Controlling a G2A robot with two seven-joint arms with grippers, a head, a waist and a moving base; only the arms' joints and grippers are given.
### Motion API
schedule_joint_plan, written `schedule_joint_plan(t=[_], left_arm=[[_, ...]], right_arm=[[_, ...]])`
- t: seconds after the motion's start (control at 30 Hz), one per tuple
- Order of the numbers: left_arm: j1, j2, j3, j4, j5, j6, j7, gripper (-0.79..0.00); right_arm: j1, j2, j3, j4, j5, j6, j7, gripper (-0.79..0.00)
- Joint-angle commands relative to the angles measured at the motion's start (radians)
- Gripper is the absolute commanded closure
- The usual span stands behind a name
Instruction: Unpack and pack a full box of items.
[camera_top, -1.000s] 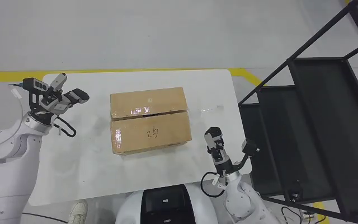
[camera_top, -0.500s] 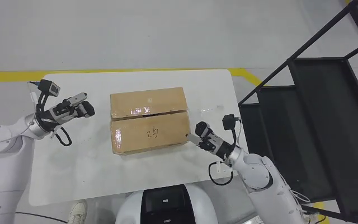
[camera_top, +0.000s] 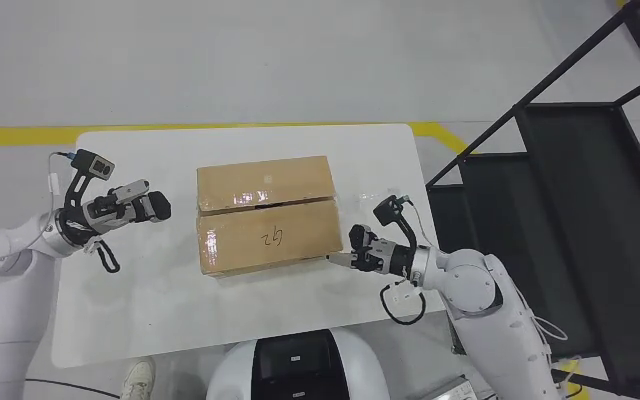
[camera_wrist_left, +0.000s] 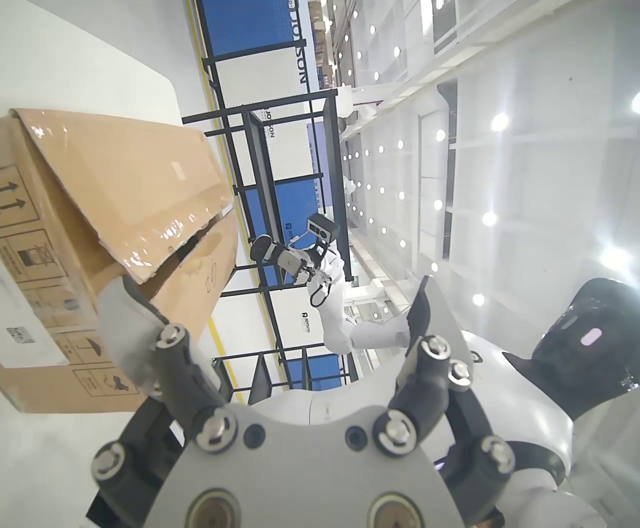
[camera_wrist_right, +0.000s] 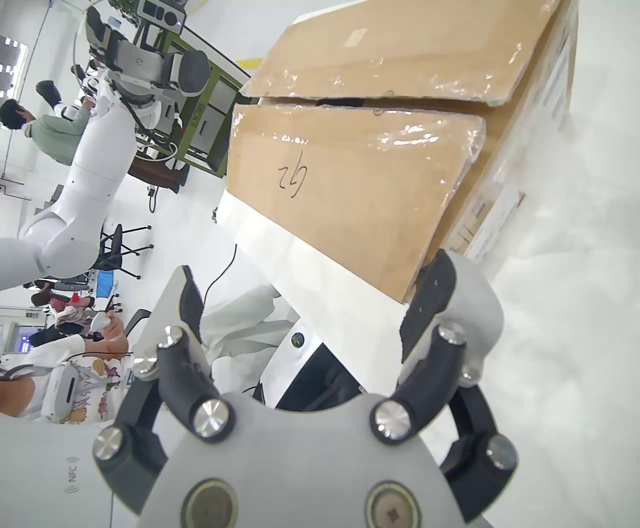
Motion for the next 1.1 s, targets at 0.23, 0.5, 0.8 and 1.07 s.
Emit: schedule_joint_plan(t=[0.23,0.5,0.8,1.07], left_arm=[[0.0,0.0,0.0,0.0,0.0,0.0,0.0,-0.785],[0.0,0.0,0.0,0.0,0.0,0.0,0.0,-0.785],[0.0,0.0,0.0,0.0,0.0,0.0,0.0,-0.785],[0.0,0.0,0.0,0.0,0.0,0.0,0.0,-0.785]], right_arm=[[0.002,0.0,-0.001,0.0,-0.003,0.001,-0.001,-0.785],[0.138,0.001,-0.034,0.103,0.022,0.021,-0.028,-0.785],[0.279,-0.001,-0.115,0.252,0.053,0.037,-0.008,-0.785],[0.312,0.003,-0.151,0.315,0.101,-0.023,0.034,-0.785]])
